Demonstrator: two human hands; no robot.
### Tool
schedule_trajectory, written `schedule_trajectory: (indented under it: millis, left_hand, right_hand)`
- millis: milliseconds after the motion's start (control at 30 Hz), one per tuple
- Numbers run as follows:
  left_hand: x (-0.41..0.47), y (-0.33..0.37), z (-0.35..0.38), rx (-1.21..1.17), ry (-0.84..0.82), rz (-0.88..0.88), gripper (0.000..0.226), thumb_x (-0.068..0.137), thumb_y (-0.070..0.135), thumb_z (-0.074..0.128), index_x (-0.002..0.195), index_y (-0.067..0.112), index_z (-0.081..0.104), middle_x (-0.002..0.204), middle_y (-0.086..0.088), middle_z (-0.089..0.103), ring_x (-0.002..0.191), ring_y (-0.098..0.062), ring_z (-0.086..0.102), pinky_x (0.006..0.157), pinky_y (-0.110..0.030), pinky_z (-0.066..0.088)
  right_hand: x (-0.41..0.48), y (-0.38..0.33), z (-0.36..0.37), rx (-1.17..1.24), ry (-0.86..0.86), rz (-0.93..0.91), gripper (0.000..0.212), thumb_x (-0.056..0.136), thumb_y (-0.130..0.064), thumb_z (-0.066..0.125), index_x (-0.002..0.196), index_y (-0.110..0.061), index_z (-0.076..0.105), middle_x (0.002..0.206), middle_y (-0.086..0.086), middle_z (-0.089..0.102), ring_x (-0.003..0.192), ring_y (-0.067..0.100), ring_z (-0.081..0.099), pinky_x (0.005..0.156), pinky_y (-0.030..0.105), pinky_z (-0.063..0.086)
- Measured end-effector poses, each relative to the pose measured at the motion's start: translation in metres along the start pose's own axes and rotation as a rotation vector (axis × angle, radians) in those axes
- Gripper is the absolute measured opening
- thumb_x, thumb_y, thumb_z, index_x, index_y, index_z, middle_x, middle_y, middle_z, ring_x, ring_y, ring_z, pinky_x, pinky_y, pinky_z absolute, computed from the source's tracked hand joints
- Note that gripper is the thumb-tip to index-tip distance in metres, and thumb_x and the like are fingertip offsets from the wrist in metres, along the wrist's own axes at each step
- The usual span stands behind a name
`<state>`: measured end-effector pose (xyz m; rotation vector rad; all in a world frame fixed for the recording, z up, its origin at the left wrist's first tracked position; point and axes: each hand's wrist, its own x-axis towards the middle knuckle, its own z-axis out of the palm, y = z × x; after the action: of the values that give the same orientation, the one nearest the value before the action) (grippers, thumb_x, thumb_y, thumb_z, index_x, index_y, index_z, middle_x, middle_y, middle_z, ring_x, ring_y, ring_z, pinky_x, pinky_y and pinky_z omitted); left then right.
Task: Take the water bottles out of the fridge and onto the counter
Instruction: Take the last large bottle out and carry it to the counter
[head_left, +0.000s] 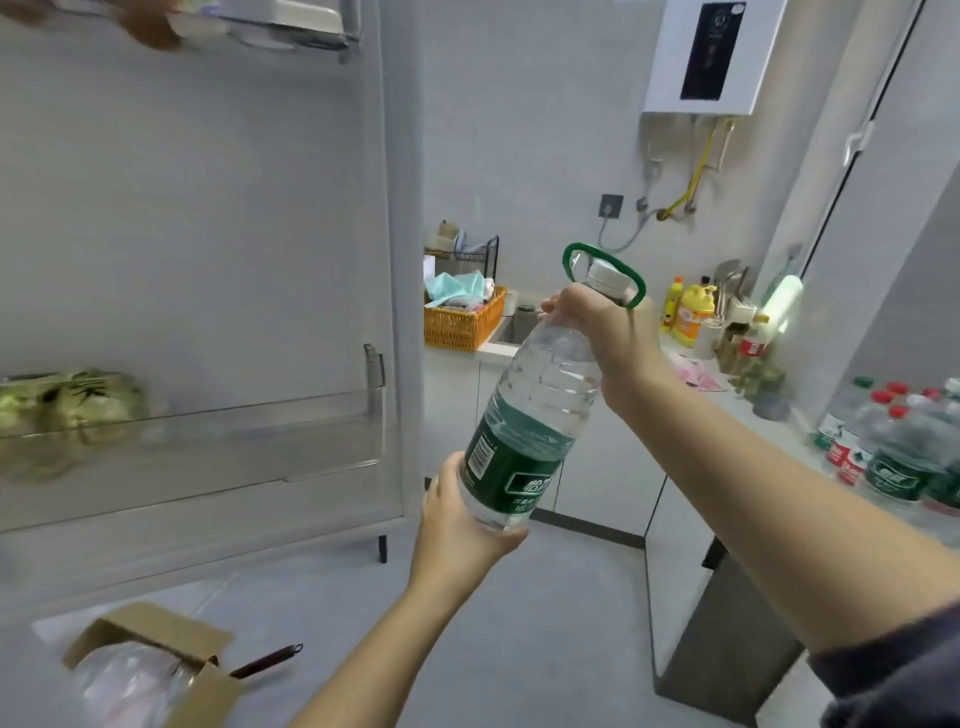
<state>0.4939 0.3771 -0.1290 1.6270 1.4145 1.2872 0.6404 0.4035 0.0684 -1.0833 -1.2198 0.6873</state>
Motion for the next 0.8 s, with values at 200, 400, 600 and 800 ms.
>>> schedule_trajectory:
  millis: [200, 400, 600, 800]
  left_hand:
    - [0.045, -0.007, 0.058, -0.025, -0.165, 0.016, 0.086, 0.049, 0.045, 0.085, 0.119, 0.052, 0.037, 0.114, 0.023, 0.055, 0.113, -0.011, 0.054, 0.084, -0.041, 0.057]
    - [0.065, -0.006, 0.121, -0.027, -0.292, 0.053, 0.084, 0.05, 0.041, 0.084, 0.119, 0.053, 0.037, 0.114, 0.025, 0.052, 0.113, -0.012, 0.053, 0.084, -0.042, 0.057]
    - [0.077, 0.0, 0.2, -0.05, -0.386, 0.076, 0.085, 0.051, 0.04, 0.086, 0.122, 0.047, 0.04, 0.117, 0.019, 0.056, 0.115, -0.014, 0.054, 0.086, -0.043, 0.057]
    - [0.079, 0.026, 0.307, -0.054, -0.426, 0.078, 0.093, 0.051, 0.041, 0.088, 0.13, 0.042, 0.038, 0.121, 0.016, 0.054, 0.117, -0.009, 0.053, 0.091, -0.038, 0.055]
  right_hand:
    - [0.038, 0.04, -0.047, -0.053, 0.154, 0.038, 0.009, 0.066, -0.022, 0.065, 0.062, -0.022, 0.073, 0.081, 0.007, 0.076, 0.091, 0.032, 0.071, 0.089, 0.053, 0.055]
    - [0.062, 0.074, -0.106, -0.059, 0.308, 0.104, 0.008, 0.063, -0.022, 0.067, 0.061, -0.02, 0.074, 0.076, 0.002, 0.076, 0.084, 0.026, 0.071, 0.085, 0.047, 0.057]
    - [0.078, 0.098, -0.175, -0.06, 0.38, 0.149, 0.008, 0.062, -0.022, 0.068, 0.066, -0.015, 0.07, 0.073, 0.0, 0.074, 0.063, 0.003, 0.066, 0.07, 0.033, 0.049]
    - [0.11, 0.123, -0.273, -0.052, 0.438, 0.199, 0.009, 0.069, -0.017, 0.074, 0.074, -0.013, 0.068, 0.065, -0.01, 0.07, 0.071, 0.01, 0.066, 0.065, 0.028, 0.044]
